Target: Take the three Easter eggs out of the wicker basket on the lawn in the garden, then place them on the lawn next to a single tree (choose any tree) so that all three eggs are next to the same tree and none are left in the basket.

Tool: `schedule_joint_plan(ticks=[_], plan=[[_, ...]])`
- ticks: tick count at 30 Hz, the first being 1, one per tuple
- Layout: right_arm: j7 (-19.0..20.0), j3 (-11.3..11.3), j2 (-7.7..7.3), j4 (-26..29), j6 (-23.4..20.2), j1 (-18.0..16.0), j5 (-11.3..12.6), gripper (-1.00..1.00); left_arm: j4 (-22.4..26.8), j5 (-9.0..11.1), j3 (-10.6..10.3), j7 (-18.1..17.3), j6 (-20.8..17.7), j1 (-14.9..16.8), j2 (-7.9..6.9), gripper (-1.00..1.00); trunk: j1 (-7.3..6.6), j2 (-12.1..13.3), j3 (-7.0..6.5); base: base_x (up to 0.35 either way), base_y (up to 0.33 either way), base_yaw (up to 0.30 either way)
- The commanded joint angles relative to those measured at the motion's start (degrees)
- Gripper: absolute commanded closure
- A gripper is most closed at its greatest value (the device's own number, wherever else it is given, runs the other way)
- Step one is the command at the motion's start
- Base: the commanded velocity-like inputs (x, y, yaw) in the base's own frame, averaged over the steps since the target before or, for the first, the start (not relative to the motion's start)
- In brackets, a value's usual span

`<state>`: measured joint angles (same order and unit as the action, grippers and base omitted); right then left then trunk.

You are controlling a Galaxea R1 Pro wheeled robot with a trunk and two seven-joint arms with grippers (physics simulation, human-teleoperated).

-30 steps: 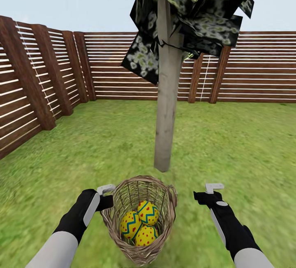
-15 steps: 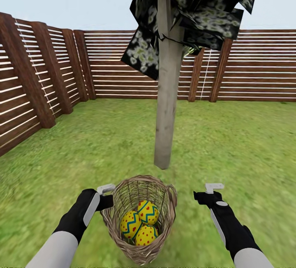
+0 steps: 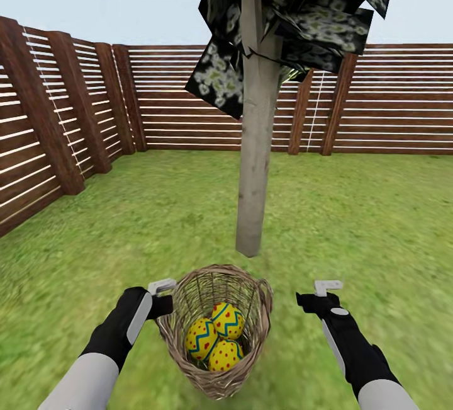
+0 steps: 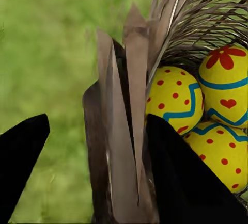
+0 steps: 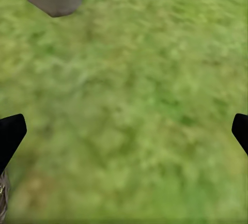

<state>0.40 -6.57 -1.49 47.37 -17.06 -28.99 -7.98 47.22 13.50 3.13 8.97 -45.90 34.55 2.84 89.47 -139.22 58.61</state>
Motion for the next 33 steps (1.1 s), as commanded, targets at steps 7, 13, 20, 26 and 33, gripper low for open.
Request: schedule_joint_plan(ticks=[7,13,20,26,33], plan=[[0.0,0.0,0.0,0.1,-0.3,0.0,-0.5,-1.0,-0.8,1.2,0.4,0.6,-0.2,0.0,-0.01,-1.0,-0.44,0.8,-0.3,0.0,0.0,0.0],[0.0,0.0,-0.07,0.1,-0.3,0.0,-0.5,-1.0,-0.8,1.2,0.2,0.6,-0.2,0.0,0.06,-1.0,-1.75,3.2,-1.37,0.0,0.0,0.0],[0.0,-0.2,-0.17,0.4,-0.5,0.0,-0.5,-1.0,7.7,1.2,0.4,0.8,-1.2,0.0,-0.61,-1.0,-3.29,6.0,-2.63,0.0,0.0,0.0],[0.0,-0.3,-0.17,7.7,-7.6,0.0,-0.4,-1.0,19.0,1.1,5.6,0.9,-7.1,0.0,-0.97,-1.0,-4.61,8.4,-3.71,0.0,0.0,0.0],[0.1,-1.2,-0.31,16.1,-16.9,0.0,-0.3,-1.0,30.2,1.1,10.7,0.9,-12.1,0.7,-0.94,-1.0,-6.15,11.2,-4.96,0.0,0.0,0.0]])
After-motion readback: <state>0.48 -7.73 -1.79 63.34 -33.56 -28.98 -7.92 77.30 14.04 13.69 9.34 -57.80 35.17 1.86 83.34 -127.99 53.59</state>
